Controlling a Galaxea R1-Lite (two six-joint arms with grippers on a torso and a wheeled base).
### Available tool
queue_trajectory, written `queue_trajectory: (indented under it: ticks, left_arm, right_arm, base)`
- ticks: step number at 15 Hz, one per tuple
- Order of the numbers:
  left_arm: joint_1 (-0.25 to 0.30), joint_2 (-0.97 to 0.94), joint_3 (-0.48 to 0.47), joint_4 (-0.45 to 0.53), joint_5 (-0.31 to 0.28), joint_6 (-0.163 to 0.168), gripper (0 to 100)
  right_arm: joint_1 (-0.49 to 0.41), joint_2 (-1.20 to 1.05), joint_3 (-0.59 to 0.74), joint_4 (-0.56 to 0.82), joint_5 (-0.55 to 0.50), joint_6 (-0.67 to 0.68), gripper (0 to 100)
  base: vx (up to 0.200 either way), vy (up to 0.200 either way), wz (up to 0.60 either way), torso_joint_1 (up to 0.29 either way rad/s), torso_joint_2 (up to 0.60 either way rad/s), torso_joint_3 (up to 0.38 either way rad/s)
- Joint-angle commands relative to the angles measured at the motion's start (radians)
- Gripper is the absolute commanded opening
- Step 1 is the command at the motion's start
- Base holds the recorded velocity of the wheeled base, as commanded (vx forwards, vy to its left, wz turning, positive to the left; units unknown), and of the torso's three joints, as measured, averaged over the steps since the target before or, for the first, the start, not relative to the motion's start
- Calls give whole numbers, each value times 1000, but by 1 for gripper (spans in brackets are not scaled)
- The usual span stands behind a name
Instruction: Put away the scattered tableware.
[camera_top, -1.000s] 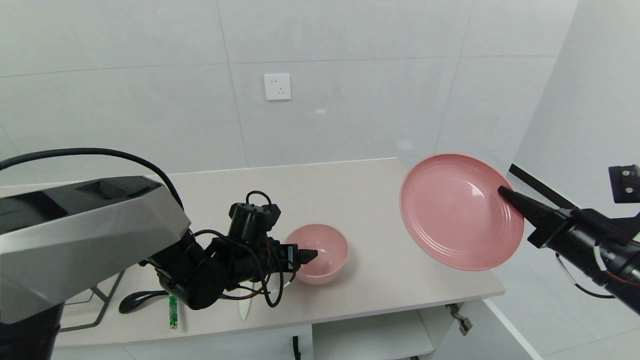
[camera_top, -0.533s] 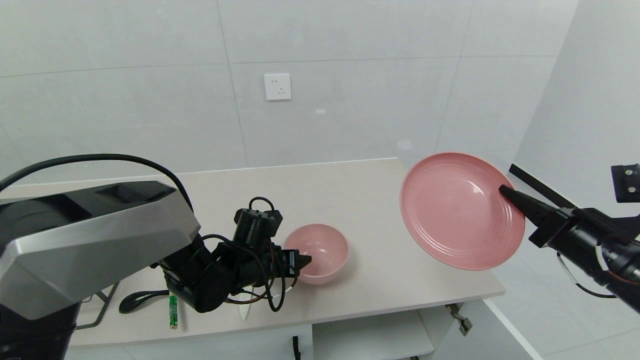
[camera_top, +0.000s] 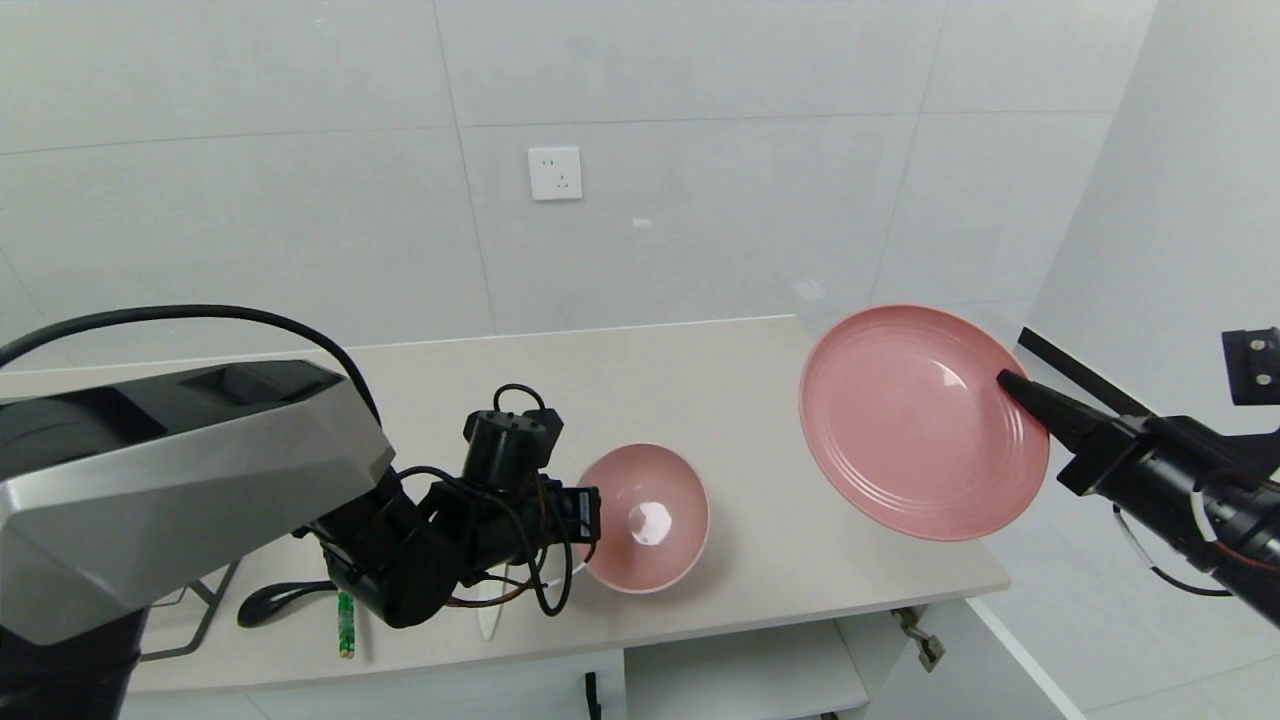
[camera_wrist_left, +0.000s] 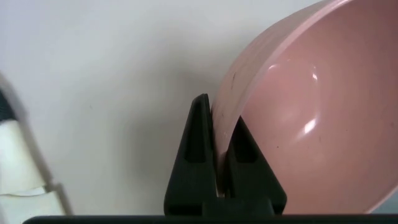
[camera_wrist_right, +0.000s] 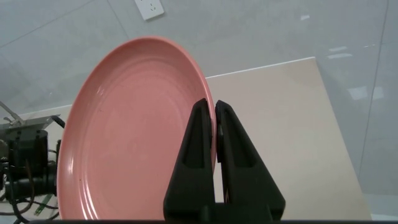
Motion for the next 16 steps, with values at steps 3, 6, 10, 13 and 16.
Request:
queue_trajectory:
  ticks: [3,6,10,13,16]
  left_arm:
    - [19,-152,104,-86,63,82,0]
    - [59,-234,221,-296,73,172,0]
    - [124,-420,347,-347,45,182,0]
    - [124,-650,431,-299,19,174,0]
    - [97,-799,587,-285,0,152,0]
  right_arm:
    - [1,1,-7,-1,0,-2,0]
    - [-1,10,-18,-1,0,-72,0]
    - [10,-1,-41,-1,89,-85,0]
    - [11,-44,-33,-1,112,-85,0]
    - [30,-40,-19,-1,112,-85,0]
  base:
    - [0,0,0,0,0,0]
    - [0,0,0,0,0,0]
    - [0,0,0,0,0,0]
    - [0,0,0,0,0,0]
    - [0,0,0,0,0,0]
